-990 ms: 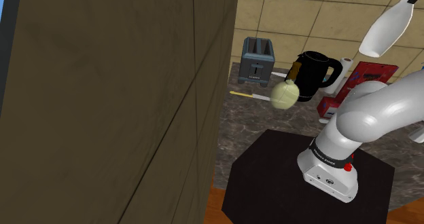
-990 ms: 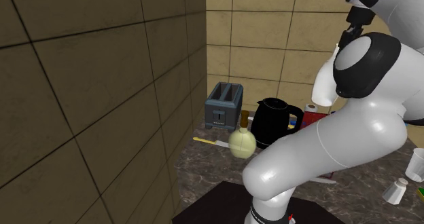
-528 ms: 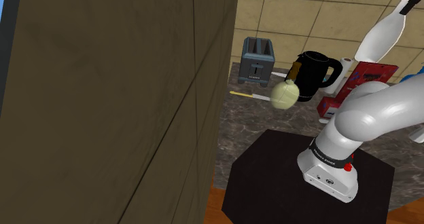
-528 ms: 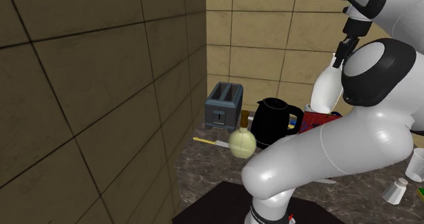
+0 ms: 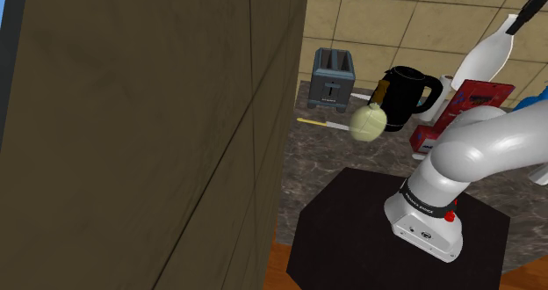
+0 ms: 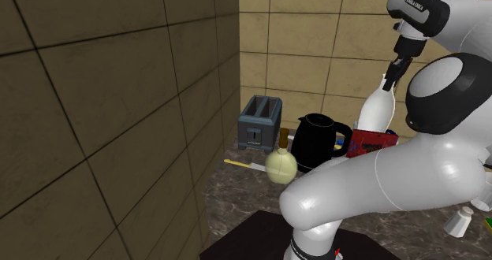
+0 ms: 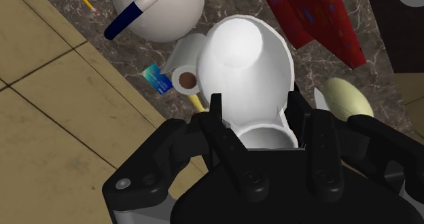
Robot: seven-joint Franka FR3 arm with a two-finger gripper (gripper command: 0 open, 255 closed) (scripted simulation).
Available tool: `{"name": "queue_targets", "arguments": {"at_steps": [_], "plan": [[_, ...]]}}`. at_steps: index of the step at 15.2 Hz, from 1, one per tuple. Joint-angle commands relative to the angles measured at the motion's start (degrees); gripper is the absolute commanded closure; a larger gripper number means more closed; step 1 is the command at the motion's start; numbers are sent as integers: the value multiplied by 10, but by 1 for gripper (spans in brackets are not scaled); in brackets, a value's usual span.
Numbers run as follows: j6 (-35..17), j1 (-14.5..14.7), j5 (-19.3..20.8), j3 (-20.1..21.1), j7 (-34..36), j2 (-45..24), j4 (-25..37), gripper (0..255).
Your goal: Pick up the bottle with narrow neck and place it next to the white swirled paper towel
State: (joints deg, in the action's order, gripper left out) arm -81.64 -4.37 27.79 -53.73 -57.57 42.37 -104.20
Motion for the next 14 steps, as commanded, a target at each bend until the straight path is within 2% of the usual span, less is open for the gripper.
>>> {"name": "queue_targets", "arguments": {"at_steps": [1,14], "plan": [[-13,-6,4,1,4,8,-20,255],[-95,-28,38,-23,17,44,-132,255]]}}
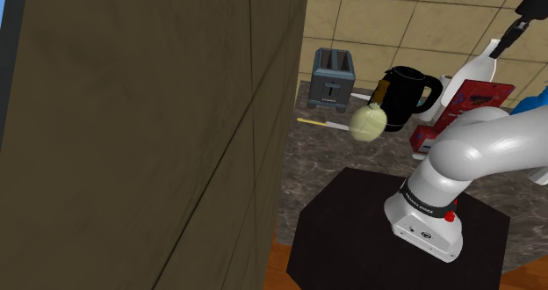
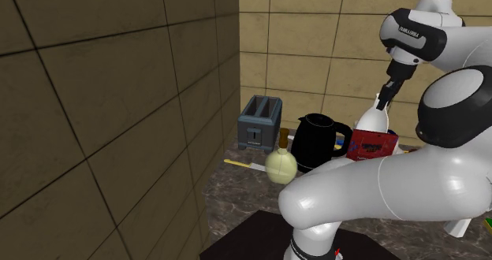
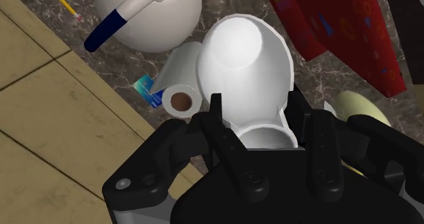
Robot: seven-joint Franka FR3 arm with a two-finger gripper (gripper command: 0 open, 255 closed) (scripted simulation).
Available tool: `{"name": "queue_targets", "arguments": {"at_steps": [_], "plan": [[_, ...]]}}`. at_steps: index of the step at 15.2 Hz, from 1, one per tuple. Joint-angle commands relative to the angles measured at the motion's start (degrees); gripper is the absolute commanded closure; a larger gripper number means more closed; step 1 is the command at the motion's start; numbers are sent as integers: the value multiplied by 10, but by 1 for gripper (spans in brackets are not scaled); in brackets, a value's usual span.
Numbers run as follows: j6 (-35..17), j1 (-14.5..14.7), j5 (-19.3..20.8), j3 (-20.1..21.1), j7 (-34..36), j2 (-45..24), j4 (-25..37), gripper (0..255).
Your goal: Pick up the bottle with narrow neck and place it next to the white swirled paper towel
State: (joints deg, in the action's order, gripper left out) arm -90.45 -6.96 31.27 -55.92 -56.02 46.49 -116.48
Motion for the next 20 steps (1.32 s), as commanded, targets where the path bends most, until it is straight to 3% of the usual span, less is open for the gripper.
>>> {"name": "queue_targets", "arguments": {"at_steps": [1,20], "plan": [[-13,-3,5,-4,2,5,-17,255],[-135,-13,63,-78,15,24,-140,255]]}}
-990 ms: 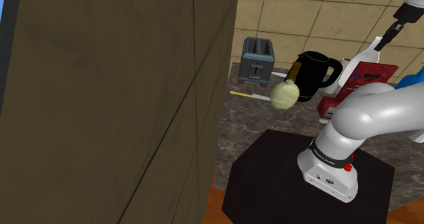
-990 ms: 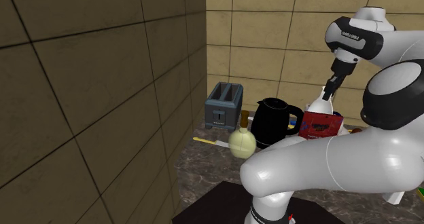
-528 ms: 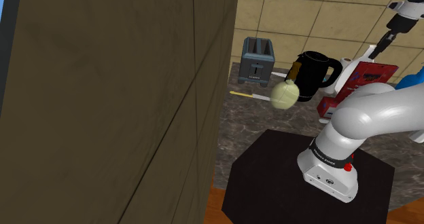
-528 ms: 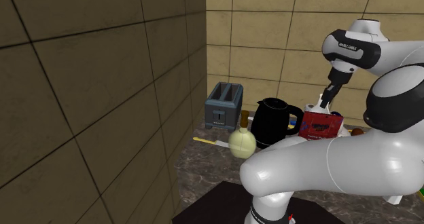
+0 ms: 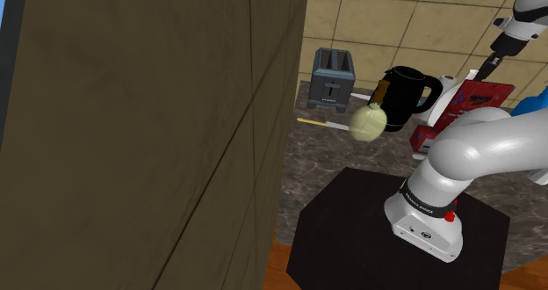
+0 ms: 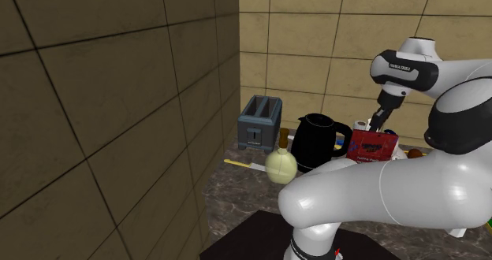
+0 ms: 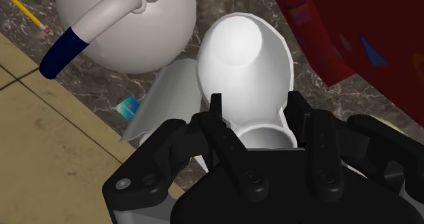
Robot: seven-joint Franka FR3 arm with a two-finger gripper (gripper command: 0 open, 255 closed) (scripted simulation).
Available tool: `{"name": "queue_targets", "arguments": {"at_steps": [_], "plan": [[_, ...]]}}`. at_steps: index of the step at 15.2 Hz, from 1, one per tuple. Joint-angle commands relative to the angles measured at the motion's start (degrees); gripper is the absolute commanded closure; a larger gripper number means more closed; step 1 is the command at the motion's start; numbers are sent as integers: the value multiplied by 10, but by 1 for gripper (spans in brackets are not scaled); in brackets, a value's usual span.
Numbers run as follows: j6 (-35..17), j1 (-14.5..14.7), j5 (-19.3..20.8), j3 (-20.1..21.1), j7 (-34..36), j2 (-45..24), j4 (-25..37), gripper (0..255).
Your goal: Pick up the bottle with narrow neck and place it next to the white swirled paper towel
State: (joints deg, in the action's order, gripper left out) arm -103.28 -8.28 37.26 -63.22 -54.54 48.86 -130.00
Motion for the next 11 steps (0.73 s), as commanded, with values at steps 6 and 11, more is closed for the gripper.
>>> {"name": "queue_targets", "arguments": {"at_steps": [6,11], "plan": [[-31,2,16,-24,2,0,-24,255],[-31,2,16,-24,3,0,-24,255]]}}
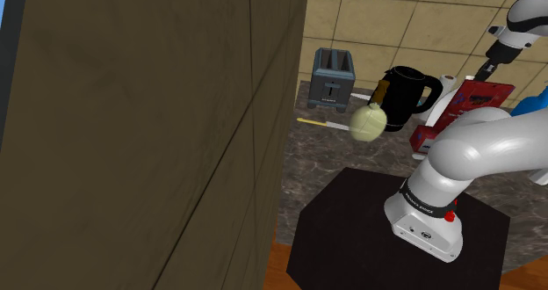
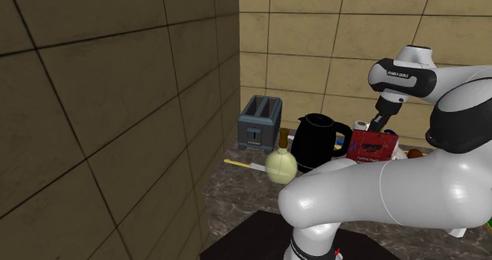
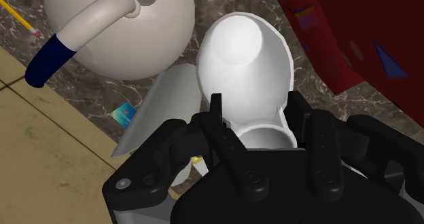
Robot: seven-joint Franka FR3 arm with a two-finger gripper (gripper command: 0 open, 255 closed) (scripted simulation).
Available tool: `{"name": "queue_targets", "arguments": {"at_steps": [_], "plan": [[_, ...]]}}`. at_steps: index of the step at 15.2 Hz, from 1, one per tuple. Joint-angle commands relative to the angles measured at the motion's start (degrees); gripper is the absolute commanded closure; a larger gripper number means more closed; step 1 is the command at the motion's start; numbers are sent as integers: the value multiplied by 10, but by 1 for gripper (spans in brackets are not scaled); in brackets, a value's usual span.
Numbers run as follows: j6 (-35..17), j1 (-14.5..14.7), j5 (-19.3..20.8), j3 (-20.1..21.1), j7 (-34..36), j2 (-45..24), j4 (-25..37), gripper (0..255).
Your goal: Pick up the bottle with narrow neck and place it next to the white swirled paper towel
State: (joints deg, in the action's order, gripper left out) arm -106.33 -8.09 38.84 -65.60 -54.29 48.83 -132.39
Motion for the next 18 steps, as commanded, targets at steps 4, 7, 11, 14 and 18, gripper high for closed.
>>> {"name": "queue_targets", "arguments": {"at_steps": [4,7,11,14,18], "plan": [[0,0,0,0,0,0,0,0],[17,-3,-8,13,-3,1,13,0],[65,-7,-30,46,-11,2,53,0],[65,-7,-30,46,-11,2,53,0],[65,-7,-30,46,-11,2,53,0]]}}
